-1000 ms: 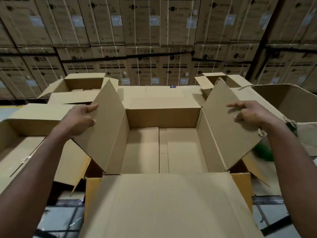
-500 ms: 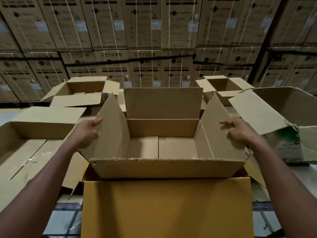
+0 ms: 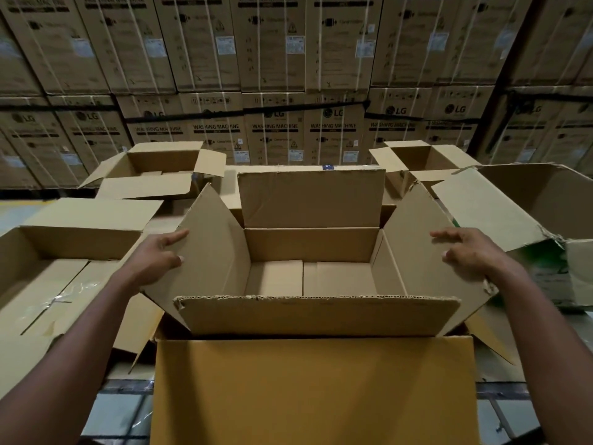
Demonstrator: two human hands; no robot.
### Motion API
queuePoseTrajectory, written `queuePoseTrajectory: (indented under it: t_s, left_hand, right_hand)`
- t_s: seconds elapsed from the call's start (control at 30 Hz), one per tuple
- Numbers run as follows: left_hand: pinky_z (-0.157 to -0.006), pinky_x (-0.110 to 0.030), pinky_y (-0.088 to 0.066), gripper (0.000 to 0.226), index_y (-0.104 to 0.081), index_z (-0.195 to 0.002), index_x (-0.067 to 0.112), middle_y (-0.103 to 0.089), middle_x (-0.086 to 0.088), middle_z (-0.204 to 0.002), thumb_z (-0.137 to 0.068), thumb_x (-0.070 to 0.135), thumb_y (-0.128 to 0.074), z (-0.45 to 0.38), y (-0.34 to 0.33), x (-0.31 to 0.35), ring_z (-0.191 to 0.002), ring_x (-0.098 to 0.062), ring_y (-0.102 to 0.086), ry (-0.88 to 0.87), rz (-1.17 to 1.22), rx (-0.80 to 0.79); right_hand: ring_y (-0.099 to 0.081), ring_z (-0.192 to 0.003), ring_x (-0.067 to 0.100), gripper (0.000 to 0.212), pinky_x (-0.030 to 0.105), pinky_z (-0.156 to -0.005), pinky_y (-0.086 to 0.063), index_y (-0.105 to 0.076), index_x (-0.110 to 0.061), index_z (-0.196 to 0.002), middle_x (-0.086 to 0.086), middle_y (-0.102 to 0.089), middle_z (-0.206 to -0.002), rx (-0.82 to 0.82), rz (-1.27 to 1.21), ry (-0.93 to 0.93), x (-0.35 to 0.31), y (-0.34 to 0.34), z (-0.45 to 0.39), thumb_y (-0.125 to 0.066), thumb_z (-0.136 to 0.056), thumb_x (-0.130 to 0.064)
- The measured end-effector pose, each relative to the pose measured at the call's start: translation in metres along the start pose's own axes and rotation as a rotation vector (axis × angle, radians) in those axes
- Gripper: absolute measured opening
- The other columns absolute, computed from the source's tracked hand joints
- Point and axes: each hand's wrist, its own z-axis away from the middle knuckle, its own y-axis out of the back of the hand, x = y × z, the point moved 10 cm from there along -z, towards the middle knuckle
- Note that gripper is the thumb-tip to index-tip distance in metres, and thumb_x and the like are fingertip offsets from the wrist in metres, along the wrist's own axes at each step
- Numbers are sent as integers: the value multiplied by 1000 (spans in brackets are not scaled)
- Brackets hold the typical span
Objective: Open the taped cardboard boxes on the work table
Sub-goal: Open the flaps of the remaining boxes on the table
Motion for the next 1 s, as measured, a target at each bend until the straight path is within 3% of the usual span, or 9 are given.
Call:
queuePoseTrajectory:
  t_s: [0.1, 0.2, 0.23, 0.33, 0.43, 0.63, 0.77, 1.0]
  left_hand:
    - [-90, -46, -53, 63, -49, -146, 39, -49, 1, -128, -94, 6, -63, -5, -2, -8, -96, -26, -62, 4, -5, -19]
    - [-95, -50, -50, 60, -51, -144, 40, -47, -3, -140, -95, 9, -64, -11, 2, -19, -100, -28, -58, 10, -47, -34]
    - [-95, -51, -49, 59, -51, -144, 42, -46, -4, -144, -95, 11, -64, -13, 4, -24, -101, -28, -57, 13, -63, -42]
    - [-87, -47, -50, 59, -52, -143, 43, -42, -5, -150, -95, 12, -64, -17, 7, -37, -99, -28, -56, 23, -82, -53]
    - [-84, -46, -52, 57, -51, -143, 45, -43, -6, -147, -96, 14, -63, -20, 7, -51, -98, -30, -57, 48, -103, -72]
    - [-85, -43, -47, 57, -51, -145, 37, -45, -15, -144, -96, 13, -65, -24, 6, -70, -104, -31, -54, 70, -131, -60]
    - [-89, -44, -45, 55, -54, -143, 33, -48, -17, -145, -92, 20, -70, -23, 10, -69, -114, -34, -52, 32, -273, 42]
    - [-90, -56, -55, 48, -61, -136, 29, -33, -8, -158, -89, 29, -74, -13, 18, -63, -132, -37, -47, -14, -343, 176]
  right_hand:
    - [-51, -116, 19, 53, 26, -75, -42, -57, -23, -141, 1, -50, -149, 8, 13, -17, 6, 5, 1, -55, -96, 5]
    - [-52, -90, 11, 51, 24, -66, -40, -57, -26, -141, 1, -48, -150, 1, 43, -27, 14, 6, 0, -57, -97, 0]
    - [-53, -91, 11, 51, 25, -66, -41, -57, -27, -140, 2, -48, -151, -5, 45, -33, 17, 6, 0, -58, -97, -1]
    - [-49, -125, 28, 50, 38, -89, -42, -58, -32, -138, 4, -43, -154, -10, 71, -51, 25, 10, 2, -61, -95, -5]
    - [-42, -137, 31, 52, 47, -106, -37, -57, -32, -140, 2, -43, -155, -2, 94, -76, 31, 13, 6, -62, -95, -6]
    - [-40, -141, 31, 55, 49, -111, -35, -56, -27, -141, 3, -46, -153, 52, 152, -45, 32, 11, 9, -69, -91, -6]
    - [-34, -140, 40, 52, 56, -109, -37, -59, -32, -136, 6, -24, -161, 132, 342, -74, 24, 16, 12, -74, -89, -17]
    - [-16, -145, 36, 47, 66, -115, -20, -64, -27, -132, 9, -24, -161, 248, 498, -11, 10, 15, 21, -76, -86, -25]
